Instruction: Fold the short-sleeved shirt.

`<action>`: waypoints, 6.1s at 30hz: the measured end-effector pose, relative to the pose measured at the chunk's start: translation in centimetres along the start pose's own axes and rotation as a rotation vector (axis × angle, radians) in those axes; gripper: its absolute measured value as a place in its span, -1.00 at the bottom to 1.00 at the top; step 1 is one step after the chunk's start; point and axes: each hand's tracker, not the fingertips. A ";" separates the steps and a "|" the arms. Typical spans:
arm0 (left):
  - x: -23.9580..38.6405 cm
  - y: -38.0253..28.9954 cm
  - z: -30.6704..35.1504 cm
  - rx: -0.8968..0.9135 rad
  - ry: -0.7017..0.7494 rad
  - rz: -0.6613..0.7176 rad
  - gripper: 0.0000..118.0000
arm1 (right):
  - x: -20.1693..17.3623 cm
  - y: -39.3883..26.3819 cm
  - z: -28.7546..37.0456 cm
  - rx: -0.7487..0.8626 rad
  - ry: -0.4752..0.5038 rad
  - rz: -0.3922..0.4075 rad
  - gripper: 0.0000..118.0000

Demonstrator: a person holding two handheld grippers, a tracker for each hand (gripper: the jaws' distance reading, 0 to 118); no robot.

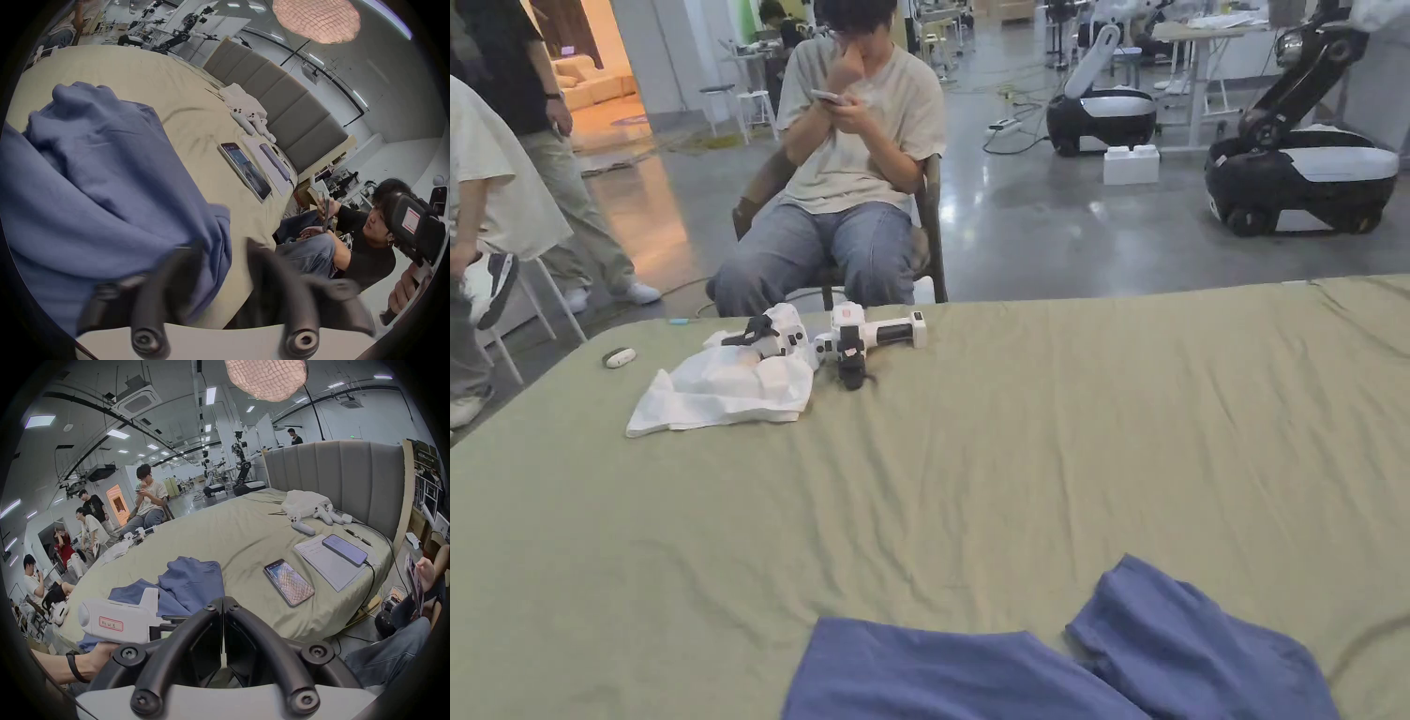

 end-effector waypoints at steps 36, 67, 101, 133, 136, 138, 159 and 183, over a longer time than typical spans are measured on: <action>8.5 -7.4 42.1 0.924 0.911 -0.333 -1.00 | -10.6 6.7 1.4 0.293 0.226 0.320 -1.00; -28.9 6.6 22.3 0.201 0.828 0.281 -0.31 | -4.9 2.7 -5.4 -0.015 0.038 0.245 -1.00; -23.2 8.0 27.3 0.346 0.746 0.201 -1.00 | -4.3 9.1 -31.1 -0.329 0.061 0.163 -0.93; 1.2 26.1 56.1 1.103 0.832 -0.221 -1.00 | -18.0 46.7 -10.3 0.513 0.055 0.304 -0.94; 0.3 28.9 56.2 1.112 0.835 -0.217 -1.00 | -19.0 49.0 -11.5 0.541 0.027 0.321 -0.94; -0.1 30.8 56.2 1.121 0.844 -0.214 -1.00 | -19.5 50.4 -12.4 0.574 -0.002 0.318 -0.94; -12.1 34.1 47.5 0.978 0.840 -0.037 -1.00 | -18.7 47.3 -25.5 0.394 -0.085 0.311 -0.94; -14.6 -3.3 40.1 0.775 0.633 0.240 -1.00 | -3.3 12.6 -11.7 0.074 0.062 0.241 -0.94</action>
